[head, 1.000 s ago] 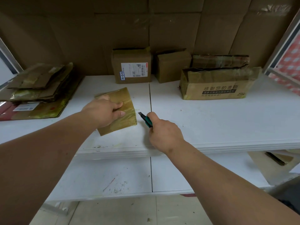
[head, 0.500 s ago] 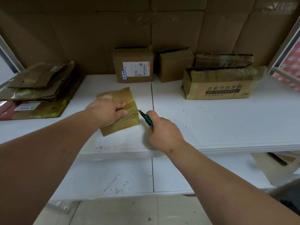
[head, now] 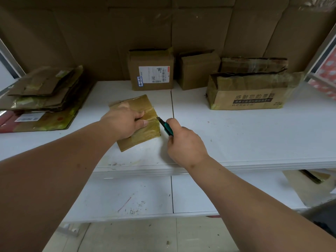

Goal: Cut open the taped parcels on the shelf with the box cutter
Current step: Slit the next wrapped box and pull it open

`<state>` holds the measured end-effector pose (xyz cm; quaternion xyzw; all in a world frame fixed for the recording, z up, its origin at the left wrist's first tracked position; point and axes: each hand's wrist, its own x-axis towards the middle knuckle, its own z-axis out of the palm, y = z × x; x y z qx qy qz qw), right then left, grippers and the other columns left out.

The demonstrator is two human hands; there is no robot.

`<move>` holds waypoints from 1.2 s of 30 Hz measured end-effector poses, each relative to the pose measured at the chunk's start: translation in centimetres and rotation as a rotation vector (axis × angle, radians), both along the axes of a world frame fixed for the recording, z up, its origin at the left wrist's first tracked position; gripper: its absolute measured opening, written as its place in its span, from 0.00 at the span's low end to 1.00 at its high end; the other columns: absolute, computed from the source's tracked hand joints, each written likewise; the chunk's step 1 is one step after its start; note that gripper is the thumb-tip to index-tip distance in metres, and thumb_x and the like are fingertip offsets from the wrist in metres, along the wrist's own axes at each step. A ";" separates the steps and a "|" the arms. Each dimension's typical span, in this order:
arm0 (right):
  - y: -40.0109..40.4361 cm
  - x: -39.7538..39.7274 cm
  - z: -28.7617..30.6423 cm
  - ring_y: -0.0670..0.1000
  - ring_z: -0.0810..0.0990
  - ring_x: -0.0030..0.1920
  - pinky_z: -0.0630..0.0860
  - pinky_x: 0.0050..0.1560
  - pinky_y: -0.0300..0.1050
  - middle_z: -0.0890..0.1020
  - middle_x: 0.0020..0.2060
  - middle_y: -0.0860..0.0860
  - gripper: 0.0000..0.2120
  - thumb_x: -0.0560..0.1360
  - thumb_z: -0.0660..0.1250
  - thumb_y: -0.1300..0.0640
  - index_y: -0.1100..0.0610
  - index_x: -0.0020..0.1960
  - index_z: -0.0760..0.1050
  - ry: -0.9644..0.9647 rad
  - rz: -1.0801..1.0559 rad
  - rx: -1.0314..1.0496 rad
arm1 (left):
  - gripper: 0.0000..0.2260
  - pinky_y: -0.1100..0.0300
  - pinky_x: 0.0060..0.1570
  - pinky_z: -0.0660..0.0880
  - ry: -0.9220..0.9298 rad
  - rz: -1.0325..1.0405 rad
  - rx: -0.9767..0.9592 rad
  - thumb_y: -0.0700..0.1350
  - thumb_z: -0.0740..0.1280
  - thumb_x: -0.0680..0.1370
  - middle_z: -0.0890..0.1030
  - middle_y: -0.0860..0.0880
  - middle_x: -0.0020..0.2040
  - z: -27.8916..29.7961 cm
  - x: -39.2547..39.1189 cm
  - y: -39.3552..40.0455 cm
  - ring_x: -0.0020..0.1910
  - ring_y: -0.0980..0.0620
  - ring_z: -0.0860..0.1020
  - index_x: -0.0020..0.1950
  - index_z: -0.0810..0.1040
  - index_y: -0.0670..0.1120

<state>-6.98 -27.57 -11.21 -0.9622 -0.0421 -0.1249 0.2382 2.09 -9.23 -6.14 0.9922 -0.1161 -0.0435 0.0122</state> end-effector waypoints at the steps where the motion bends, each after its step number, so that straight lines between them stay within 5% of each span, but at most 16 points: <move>1: 0.0 0.1 0.0 0.46 0.68 0.31 0.58 0.27 0.43 0.69 0.32 0.47 0.15 0.75 0.59 0.60 0.49 0.59 0.63 -0.003 -0.003 -0.001 | 0.27 0.51 0.58 0.72 0.003 0.001 -0.001 0.67 0.56 0.77 0.67 0.46 0.64 0.0 0.0 0.0 0.61 0.45 0.71 0.75 0.64 0.62; 19: 0.0 0.2 -0.7 0.48 0.67 0.30 0.57 0.27 0.43 0.69 0.32 0.48 0.18 0.72 0.58 0.62 0.50 0.60 0.64 0.042 -0.056 -0.047 | 0.26 0.48 0.63 0.68 -0.043 -0.007 -0.024 0.67 0.55 0.78 0.68 0.45 0.62 -0.2 -0.4 0.1 0.63 0.44 0.66 0.74 0.66 0.61; 26: 0.2 0.3 -0.6 0.47 0.65 0.28 0.55 0.26 0.41 0.67 0.30 0.47 0.23 0.69 0.58 0.62 0.51 0.63 0.67 0.063 -0.049 -0.088 | 0.25 0.49 0.71 0.59 0.024 -0.036 -0.198 0.61 0.58 0.80 0.61 0.50 0.78 -0.9 -0.3 0.0 0.75 0.47 0.60 0.76 0.65 0.55; 36: 0.1 -0.2 0.0 0.48 0.65 0.27 0.56 0.27 0.41 0.68 0.29 0.47 0.21 0.67 0.58 0.61 0.51 0.59 0.67 0.122 -0.035 -0.213 | 0.25 0.52 0.72 0.56 0.049 -0.061 -0.173 0.60 0.57 0.81 0.60 0.51 0.78 -0.8 -0.4 -0.1 0.76 0.48 0.58 0.77 0.63 0.53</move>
